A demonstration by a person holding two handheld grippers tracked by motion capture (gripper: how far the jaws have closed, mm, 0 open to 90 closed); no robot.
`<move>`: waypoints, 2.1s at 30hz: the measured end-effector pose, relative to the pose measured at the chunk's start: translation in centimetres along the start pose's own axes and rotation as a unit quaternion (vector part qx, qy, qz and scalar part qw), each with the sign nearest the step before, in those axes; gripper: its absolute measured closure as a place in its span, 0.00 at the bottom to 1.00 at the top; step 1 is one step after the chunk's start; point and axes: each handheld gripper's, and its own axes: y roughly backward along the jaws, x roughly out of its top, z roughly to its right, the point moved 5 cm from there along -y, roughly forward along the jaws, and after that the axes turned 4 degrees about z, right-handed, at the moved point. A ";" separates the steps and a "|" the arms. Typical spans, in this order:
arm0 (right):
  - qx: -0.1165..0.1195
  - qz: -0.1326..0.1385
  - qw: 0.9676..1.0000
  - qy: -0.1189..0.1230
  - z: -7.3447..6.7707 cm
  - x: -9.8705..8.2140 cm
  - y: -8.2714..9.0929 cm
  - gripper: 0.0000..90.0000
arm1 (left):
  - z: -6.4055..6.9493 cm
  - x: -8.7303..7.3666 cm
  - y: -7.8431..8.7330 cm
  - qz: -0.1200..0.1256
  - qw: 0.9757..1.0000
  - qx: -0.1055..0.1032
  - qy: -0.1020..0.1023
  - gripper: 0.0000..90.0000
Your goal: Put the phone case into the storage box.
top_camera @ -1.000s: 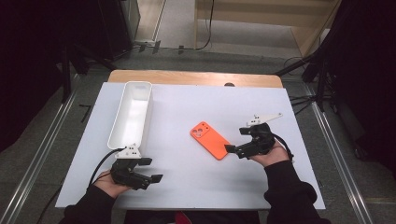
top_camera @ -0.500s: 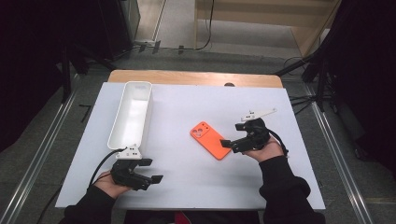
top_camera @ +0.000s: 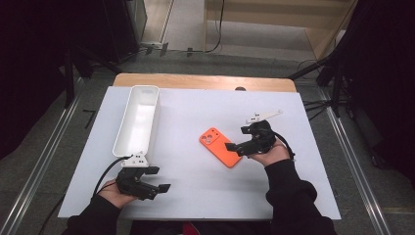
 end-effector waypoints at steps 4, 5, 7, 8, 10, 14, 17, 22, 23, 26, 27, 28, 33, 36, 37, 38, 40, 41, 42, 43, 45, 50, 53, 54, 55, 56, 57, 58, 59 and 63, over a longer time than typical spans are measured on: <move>-0.001 -0.001 1.000 -0.002 0.1 0.3 -0.7 0.05 | 0.0 0.1 0.0 0.003 1.000 -0.001 0.003 0.22; 0.000 -0.001 1.000 0.000 0.1 0.3 -0.8 0.05 | 0.0 0.1 0.1 0.005 1.000 -0.001 0.005 0.22; -0.003 -0.003 1.000 -0.002 0.2 0.4 -1.2 0.05 | 0.0 0.1 0.1 0.007 1.000 -0.002 0.006 0.22; -0.006 -0.003 1.000 0.000 0.2 0.5 -1.4 0.05 | 0.0 0.1 0.1 0.007 1.000 -0.002 0.006 0.22; -0.007 -0.005 1.000 0.000 0.3 0.5 -1.6 0.05 | 0.0 0.1 0.0 0.004 1.000 -0.002 0.005 0.22; -0.011 -0.006 1.000 -0.002 0.3 0.8 -2.1 0.05 | 0.0 0.1 0.0 0.002 1.000 -0.002 0.003 0.22; -0.013 -0.006 1.000 -0.005 0.3 0.9 -2.5 0.05 | 0.0 0.1 0.0 0.001 1.000 -0.001 0.003 0.22; -0.018 -0.005 1.000 0.000 0.3 1.0 -3.1 0.05 | 0.0 0.1 0.0 0.003 1.000 0.001 0.003 0.22; -0.017 -0.006 1.000 -0.002 0.3 1.1 -3.2 0.05 | 0.0 0.1 0.1 0.004 1.000 0.001 0.003 0.22; -0.017 -0.001 1.000 -0.007 0.3 1.2 -3.6 0.05 | -0.1 0.1 0.1 0.007 1.000 0.000 0.005 0.22; -0.017 -0.001 1.000 -0.007 0.3 1.2 -3.6 0.05 | -0.1 0.1 0.1 0.008 1.000 -0.001 0.004 0.22; -0.019 -0.002 1.000 -0.007 0.3 1.2 -3.7 0.05 | -0.1 0.1 0.1 0.007 1.000 -0.001 0.004 0.22; -0.022 -0.004 1.000 -0.008 0.2 1.0 -4.0 0.05 | 0.0 0.1 0.1 0.005 1.000 -0.001 0.003 0.22; -0.021 -0.003 1.000 -0.006 0.1 0.7 -4.2 0.05 | 0.0 0.1 0.1 0.004 1.000 -0.001 0.003 0.22; -0.021 -0.003 1.000 -0.006 0.1 0.7 -4.2 0.05 | 0.0 0.1 0.0 0.004 1.000 -0.001 0.003 0.22; -0.020 -0.005 1.000 -0.008 0.1 0.6 -4.3 0.05 | 0.0 0.1 0.0 0.003 1.000 -0.001 0.003 0.22; -0.021 -0.007 1.000 -0.008 0.1 0.5 -4.4 0.05 | 0.0 0.1 0.1 0.003 1.000 -0.001 0.002 0.22; -0.020 -0.009 1.000 -0.005 0.0 0.4 -4.5 0.05 | 0.0 0.1 0.1 0.004 1.000 -0.002 0.003 0.22; -0.020 -0.009 1.000 -0.005 0.0 0.4 -4.5 0.05 | 0.0 0.1 0.1 0.004 1.000 -0.002 0.003 0.22; -0.020 -0.011 1.000 -0.004 0.0 0.4 -4.6 0.05 | -0.1 0.1 0.1 0.004 1.000 -0.001 0.002 0.22; -0.020 -0.012 1.000 -0.004 -0.1 0.3 -4.6 0.05 | -0.1 0.1 0.1 0.004 1.000 -0.001 0.002 0.22; -0.020 -0.015 1.000 -0.004 -0.1 0.1 -4.8 0.05 | -0.1 0.1 0.1 0.006 1.000 0.001 0.003 0.22; -0.020 -0.011 1.000 -0.005 -0.1 -0.1 -4.8 0.05 | -0.1 0.2 0.1 0.007 1.000 0.002 0.002 0.23; -0.021 -0.011 1.000 -0.007 0.0 -0.4 -4.9 0.05 | -0.1 0.2 0.1 0.007 1.000 0.002 0.001 0.23; -0.021 -0.011 1.000 -0.007 0.0 -0.4 -4.9 0.05 | -0.1 0.2 0.1 0.007 1.000 0.002 0.001 0.23; -0.021 -0.011 1.000 -0.010 0.0 -0.6 -4.8 0.05 | -0.1 0.2 0.2 0.007 1.000 0.002 0.001 0.23; -0.021 -0.011 1.000 -0.010 0.0 -0.6 -4.8 0.05 | -0.1 0.2 0.2 0.009 1.000 0.001 0.001 0.23; -0.020 -0.008 1.000 -0.011 0.0 -0.7 -4.8 0.05 | -0.2 0.2 0.2 0.009 1.000 0.002 0.002 0.23; -0.022 -0.008 1.000 -0.011 0.1 -0.8 -4.8 0.05 | -0.2 0.2 0.2 0.008 1.000 0.001 0.003 0.23; -0.027 -0.013 0.999 -0.017 0.1 -1.1 -4.9 0.05 | -0.1 0.2 0.2 0.006 1.000 0.001 0.001 0.23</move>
